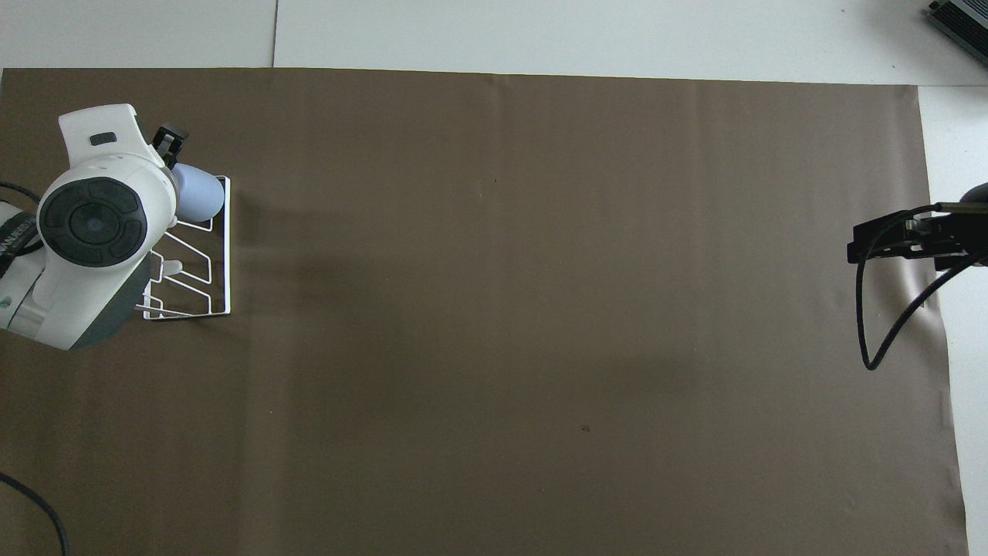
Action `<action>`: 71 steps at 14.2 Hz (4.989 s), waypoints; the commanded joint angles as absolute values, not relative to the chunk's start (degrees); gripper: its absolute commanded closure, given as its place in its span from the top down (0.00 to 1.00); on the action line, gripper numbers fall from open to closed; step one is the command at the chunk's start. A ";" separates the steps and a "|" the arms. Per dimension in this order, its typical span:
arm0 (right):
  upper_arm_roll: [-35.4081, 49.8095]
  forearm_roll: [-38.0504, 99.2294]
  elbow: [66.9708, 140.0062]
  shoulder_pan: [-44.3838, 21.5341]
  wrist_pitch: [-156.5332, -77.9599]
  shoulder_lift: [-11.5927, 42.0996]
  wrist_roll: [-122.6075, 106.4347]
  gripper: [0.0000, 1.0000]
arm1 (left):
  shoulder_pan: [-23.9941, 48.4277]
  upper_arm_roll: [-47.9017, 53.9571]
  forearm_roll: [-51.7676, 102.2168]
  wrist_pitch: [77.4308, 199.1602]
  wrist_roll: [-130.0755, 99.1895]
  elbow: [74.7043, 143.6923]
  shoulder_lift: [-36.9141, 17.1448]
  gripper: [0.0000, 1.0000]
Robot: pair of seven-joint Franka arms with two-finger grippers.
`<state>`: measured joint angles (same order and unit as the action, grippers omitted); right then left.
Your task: Hang cup on cup holder
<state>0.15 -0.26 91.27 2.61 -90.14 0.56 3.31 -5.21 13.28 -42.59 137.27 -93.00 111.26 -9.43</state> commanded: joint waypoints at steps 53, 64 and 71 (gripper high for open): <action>0.18 -0.53 92.02 3.43 -87.80 -0.88 0.53 1.00 | 4.13 0.70 0.97 80.33 6.77 83.76 -1.93 1.00; 0.18 -0.53 92.02 3.43 -87.80 -0.88 0.53 1.00 | 4.22 0.97 -0.25 81.30 6.68 83.85 -1.84 1.00; 0.18 -0.53 92.02 3.43 -87.80 -0.88 0.53 1.00 | 6.50 1.05 -1.58 80.68 5.98 84.28 1.48 1.00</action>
